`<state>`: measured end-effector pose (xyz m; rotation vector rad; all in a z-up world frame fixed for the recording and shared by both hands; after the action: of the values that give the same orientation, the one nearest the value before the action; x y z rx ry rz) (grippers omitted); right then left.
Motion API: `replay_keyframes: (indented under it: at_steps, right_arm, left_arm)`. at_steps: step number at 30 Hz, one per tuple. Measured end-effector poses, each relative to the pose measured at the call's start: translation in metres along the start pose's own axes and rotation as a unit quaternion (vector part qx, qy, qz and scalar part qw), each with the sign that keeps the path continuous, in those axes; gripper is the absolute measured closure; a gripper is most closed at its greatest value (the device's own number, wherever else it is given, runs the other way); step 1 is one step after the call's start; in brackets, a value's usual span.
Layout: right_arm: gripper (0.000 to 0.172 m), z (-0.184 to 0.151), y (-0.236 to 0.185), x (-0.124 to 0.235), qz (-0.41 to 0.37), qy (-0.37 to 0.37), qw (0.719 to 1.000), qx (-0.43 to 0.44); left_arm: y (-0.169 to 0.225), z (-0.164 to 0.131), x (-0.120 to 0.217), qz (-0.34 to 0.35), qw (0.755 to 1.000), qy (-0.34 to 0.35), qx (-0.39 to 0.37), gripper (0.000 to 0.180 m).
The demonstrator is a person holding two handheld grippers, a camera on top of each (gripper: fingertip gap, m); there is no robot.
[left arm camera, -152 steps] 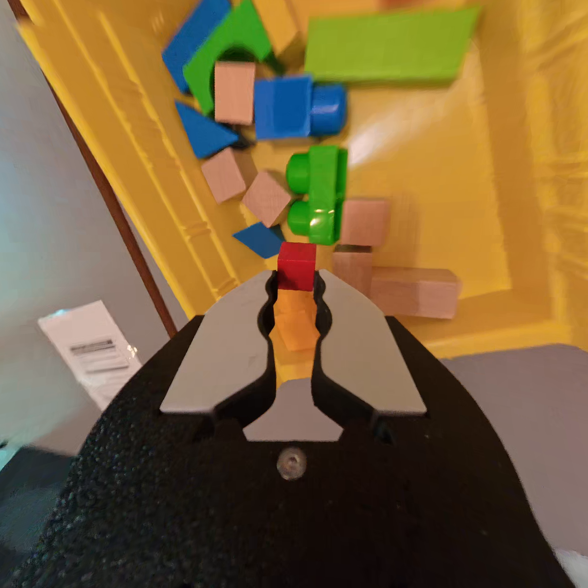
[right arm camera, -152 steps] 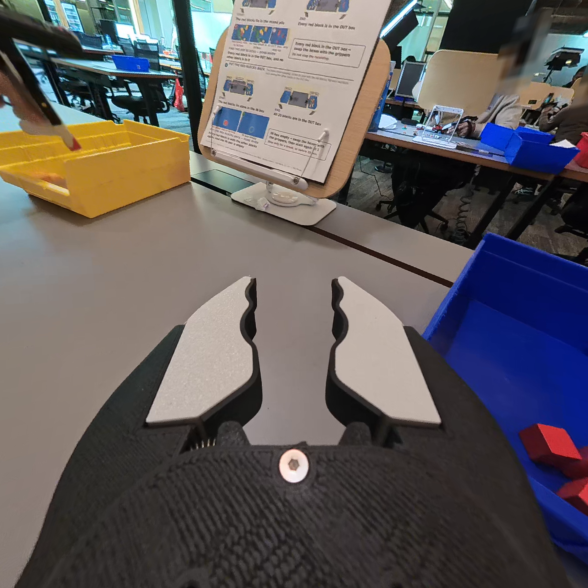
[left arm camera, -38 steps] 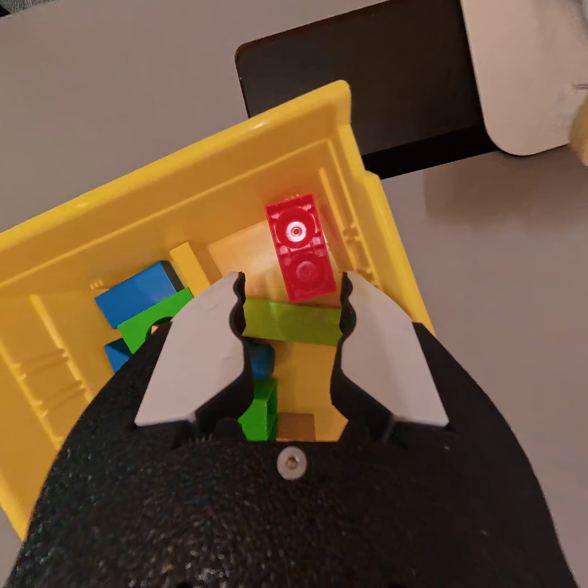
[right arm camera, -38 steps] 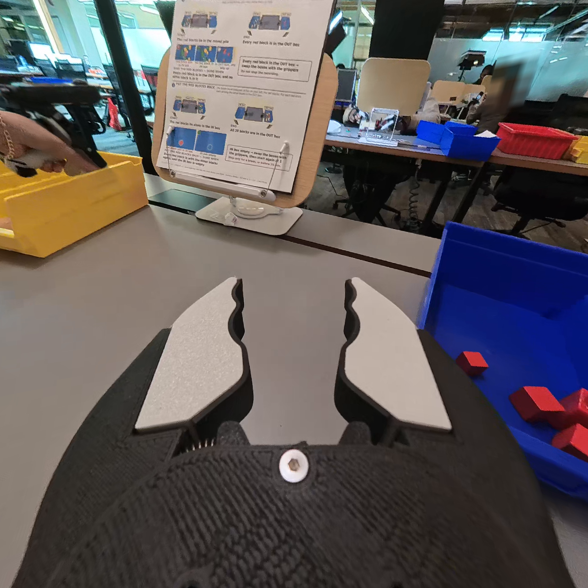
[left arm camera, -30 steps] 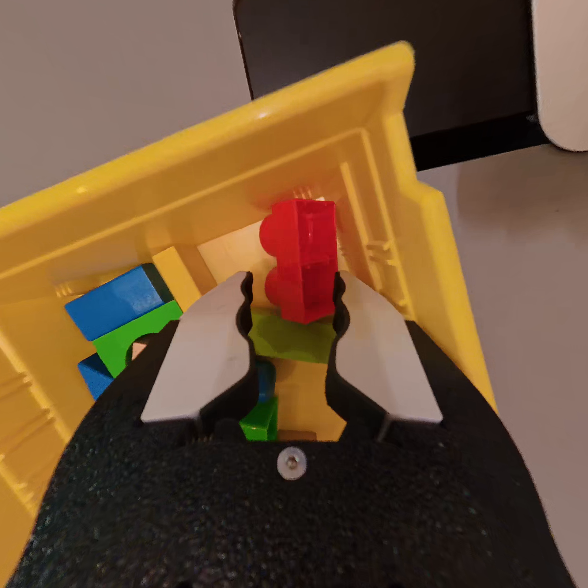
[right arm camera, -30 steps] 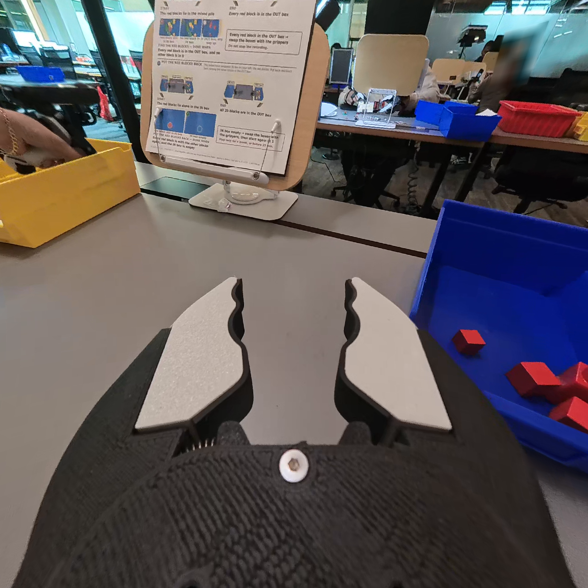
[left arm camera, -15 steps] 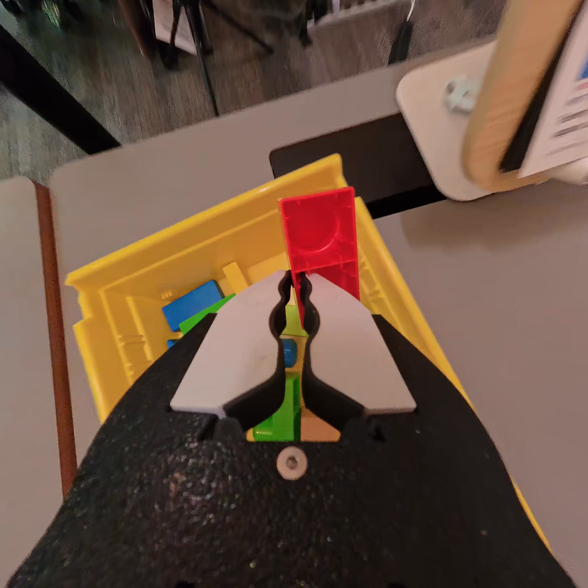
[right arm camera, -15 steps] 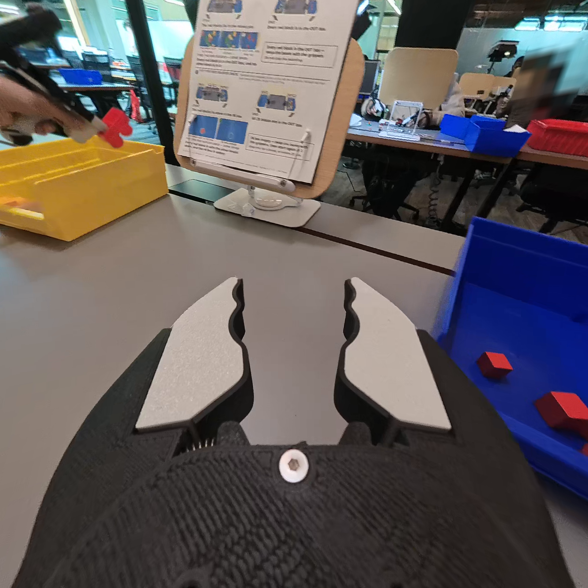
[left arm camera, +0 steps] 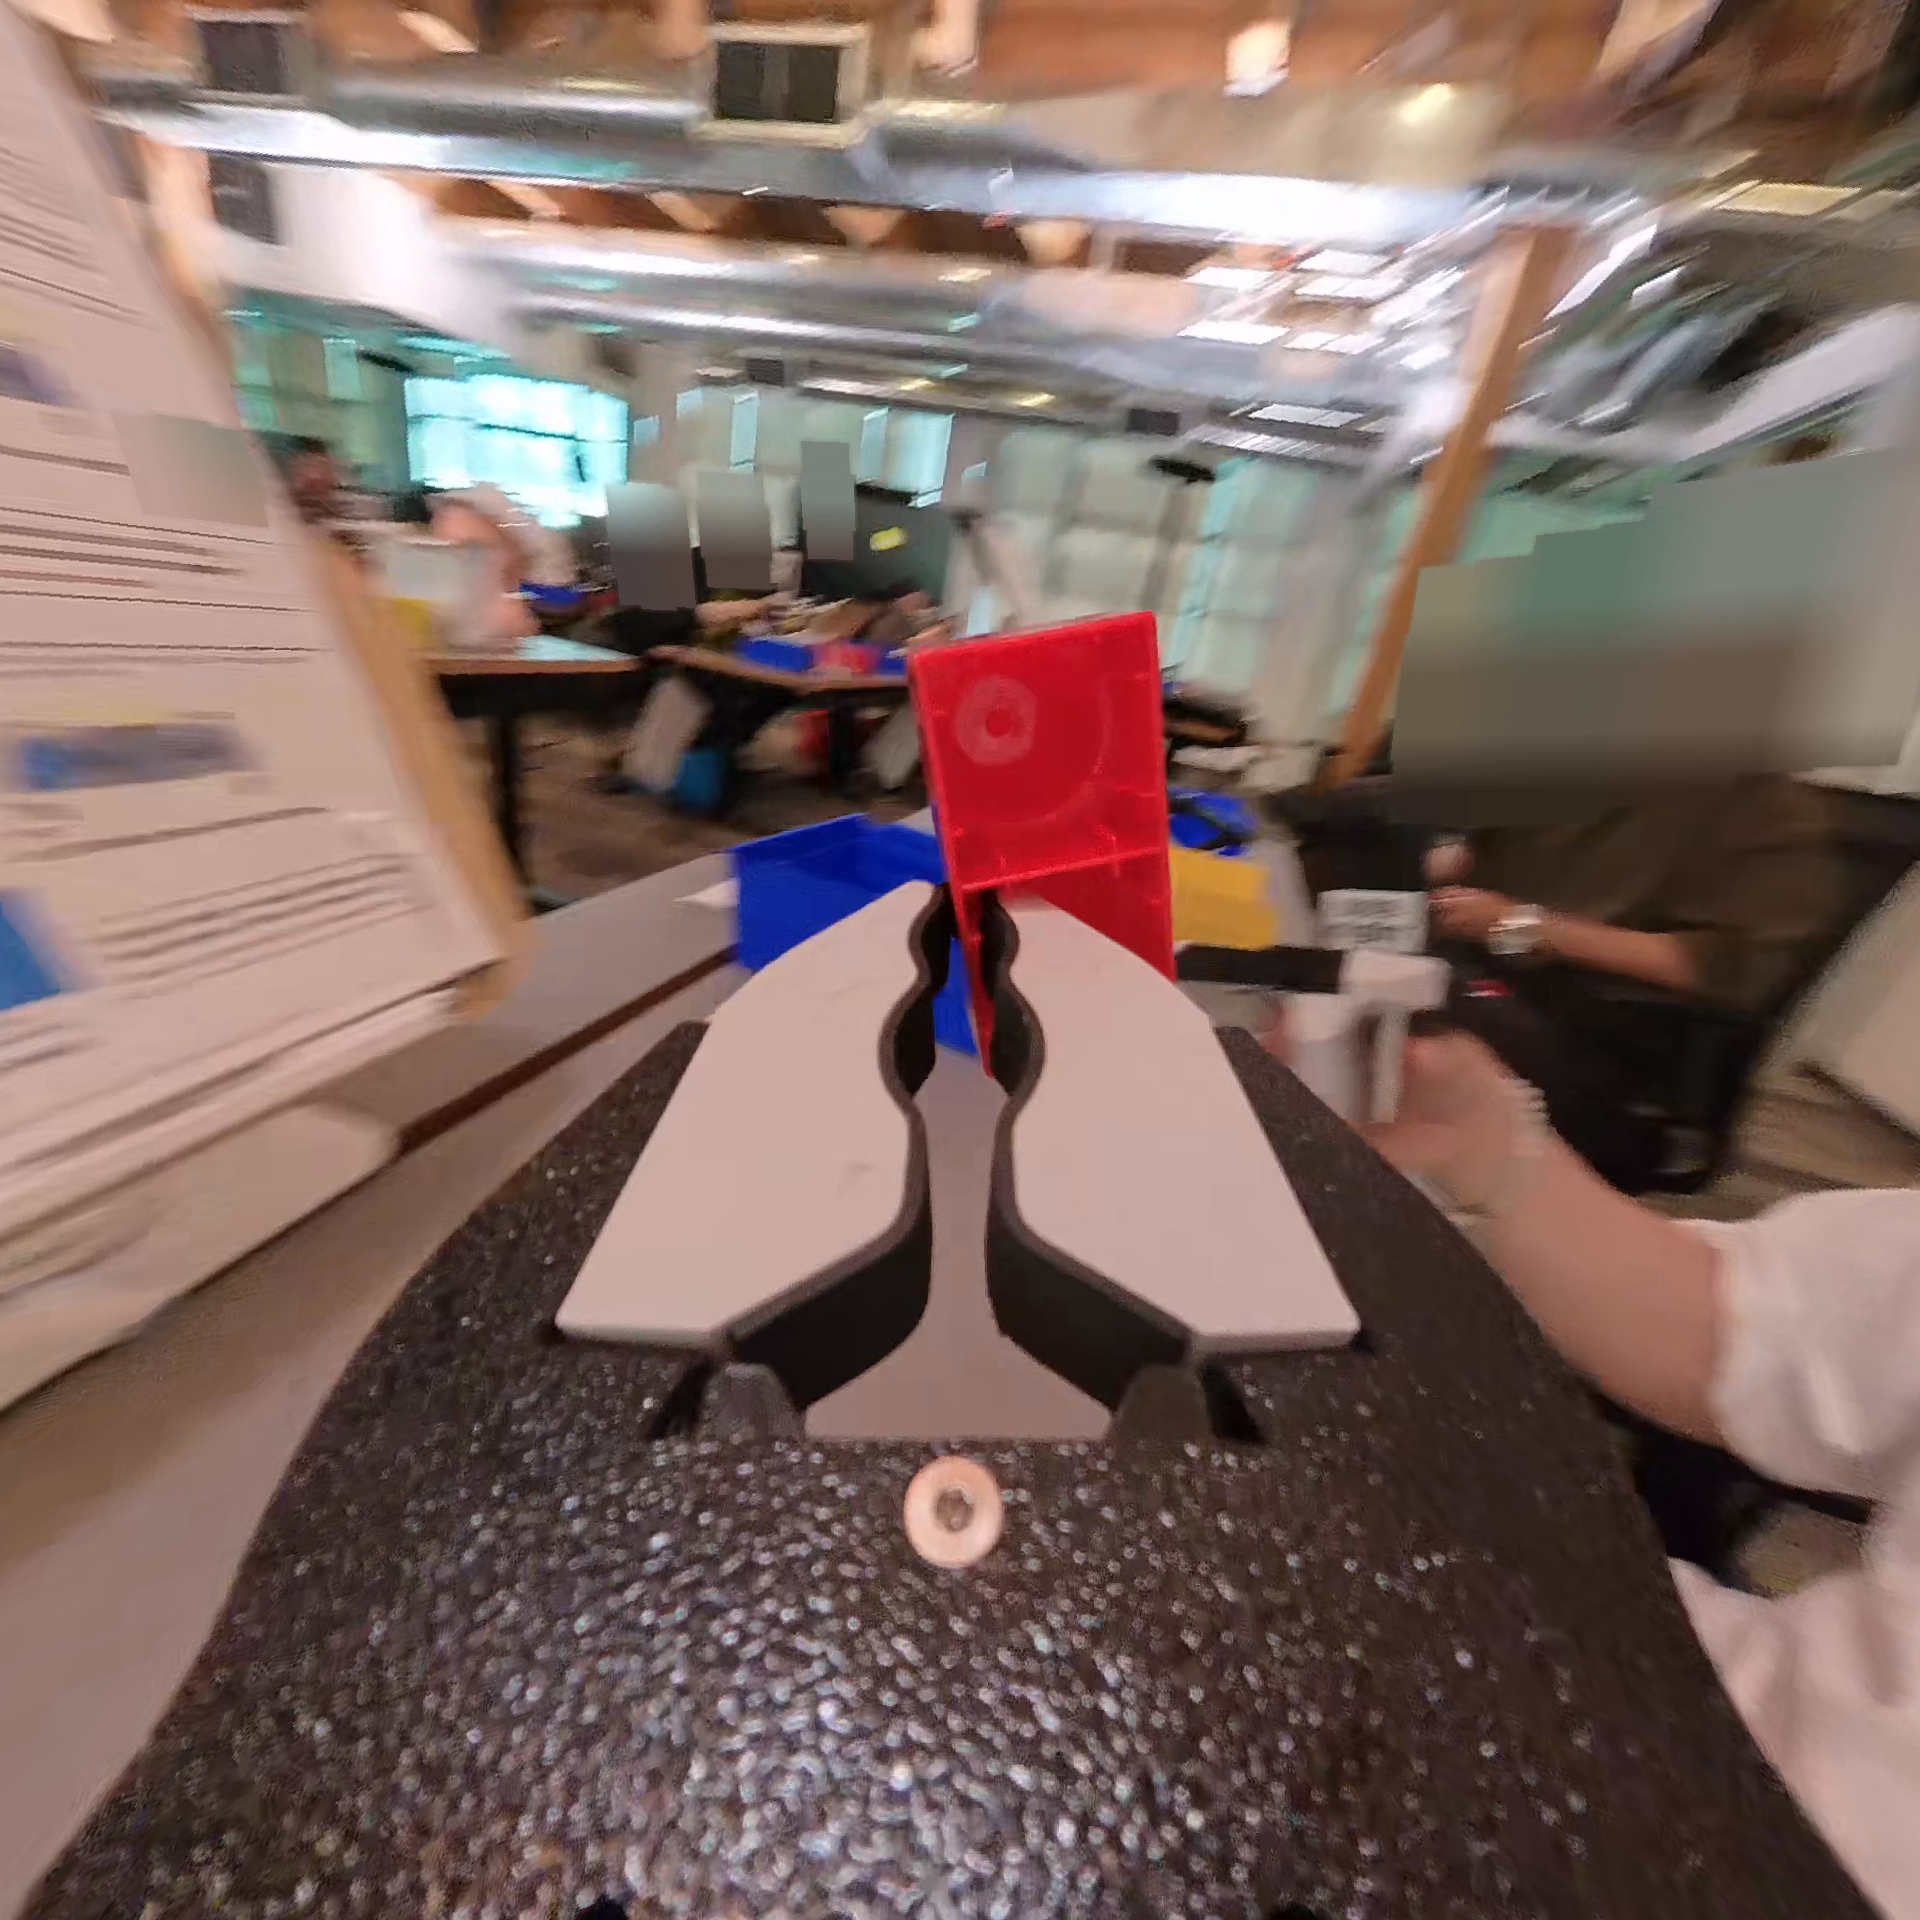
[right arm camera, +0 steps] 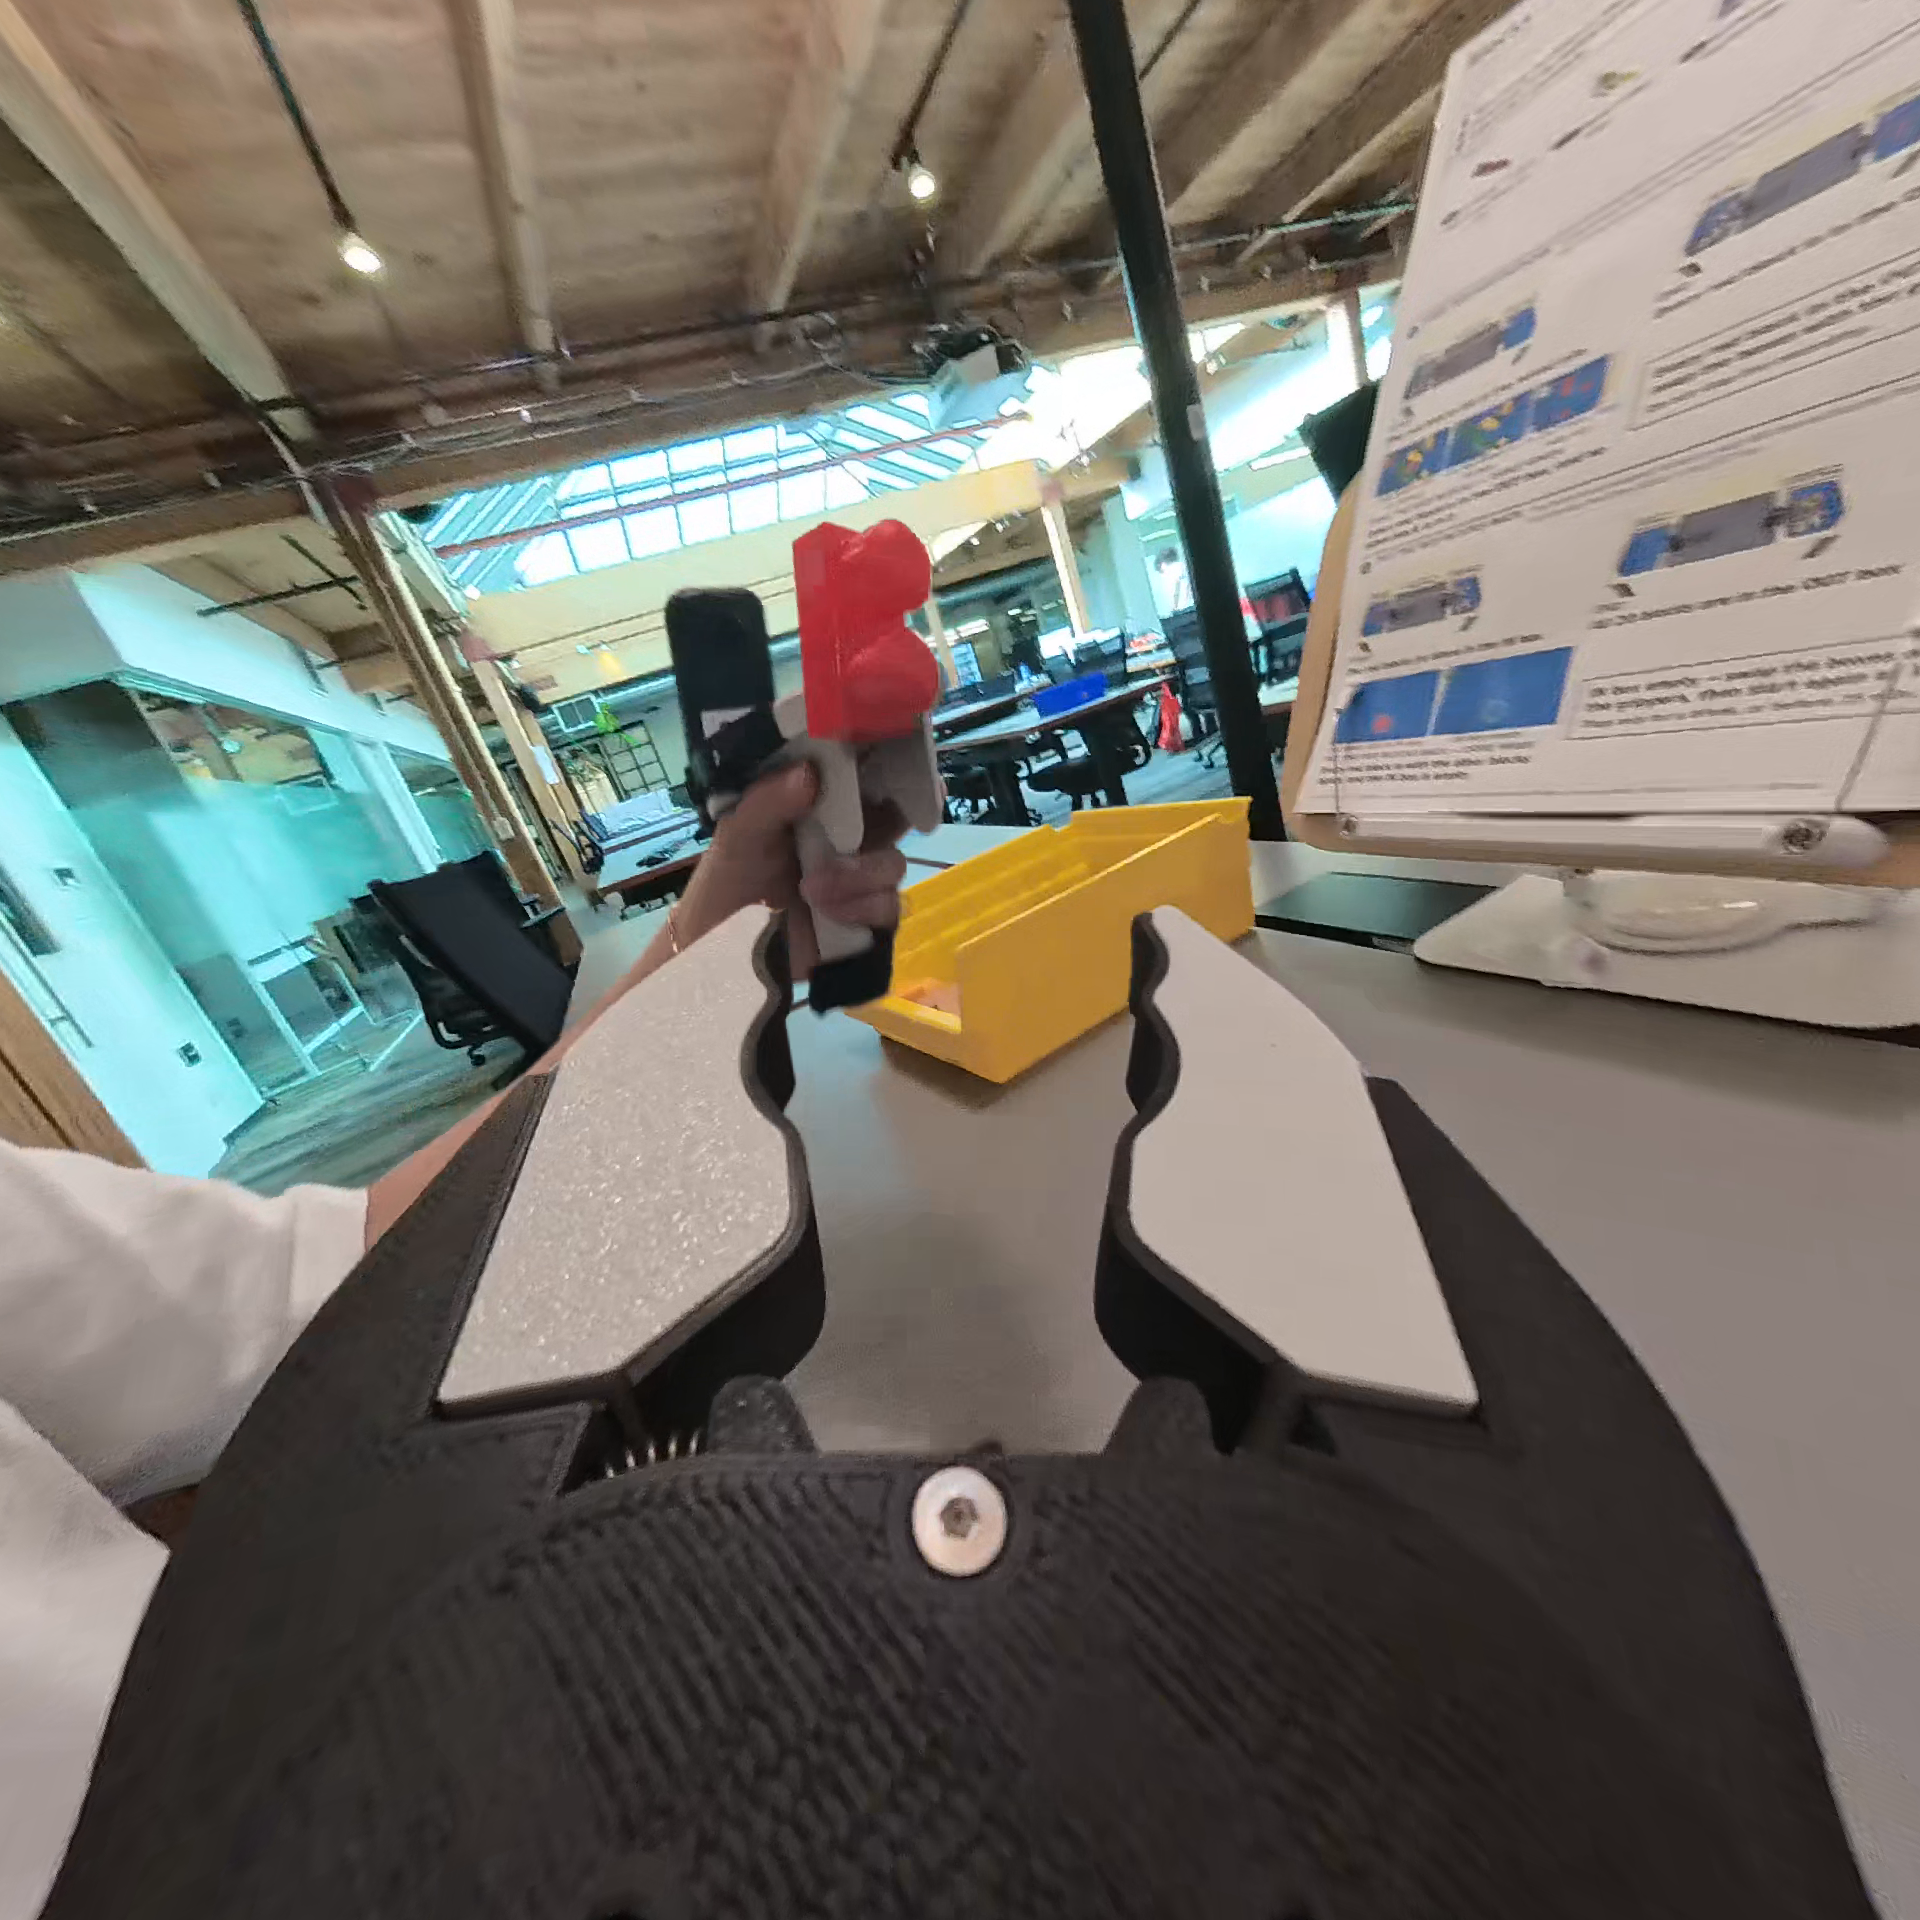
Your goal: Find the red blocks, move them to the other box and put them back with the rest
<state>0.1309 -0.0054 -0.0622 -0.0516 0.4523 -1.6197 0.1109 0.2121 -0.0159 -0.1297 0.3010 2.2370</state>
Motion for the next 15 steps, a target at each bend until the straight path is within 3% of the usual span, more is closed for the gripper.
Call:
replay_keyframes:
  at_steps: [3,7,11,15]
  right_arm:
    - [0.108,-0.004,-0.008,-0.003,0.022,-0.002,0.999,0.028]
    - [0.11,0.0,-0.016,-0.004,0.056,0.009,0.998,0.019]
    - [0.118,-0.003,-0.014,-0.004,0.068,0.005,0.998,0.004]
    - [0.14,-0.001,-0.019,-0.002,0.113,0.02,0.993,-0.025]
  left_arm:
    - [0.037,-0.025,-0.035,-0.102,0.994,0.031,0.009,0.176]
    - [0.062,-0.053,-0.068,-0.158,0.986,0.055,-0.013,0.176]
    - [0.074,-0.07,-0.082,-0.179,0.982,0.05,-0.025,0.176]
    - [0.076,-0.081,-0.084,-0.177,0.983,0.04,-0.024,0.176]
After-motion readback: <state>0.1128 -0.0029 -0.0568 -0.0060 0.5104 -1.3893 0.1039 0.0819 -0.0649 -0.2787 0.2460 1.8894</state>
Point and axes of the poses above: each gripper's, where its closed fingertips meet, x back along the fingers, z out of its top, y = z × x across the jaws, the point moved 5 cm from there along x, back along the fingers, and after that the axes turned 2 degrees about -z, right-handed, at the moved point
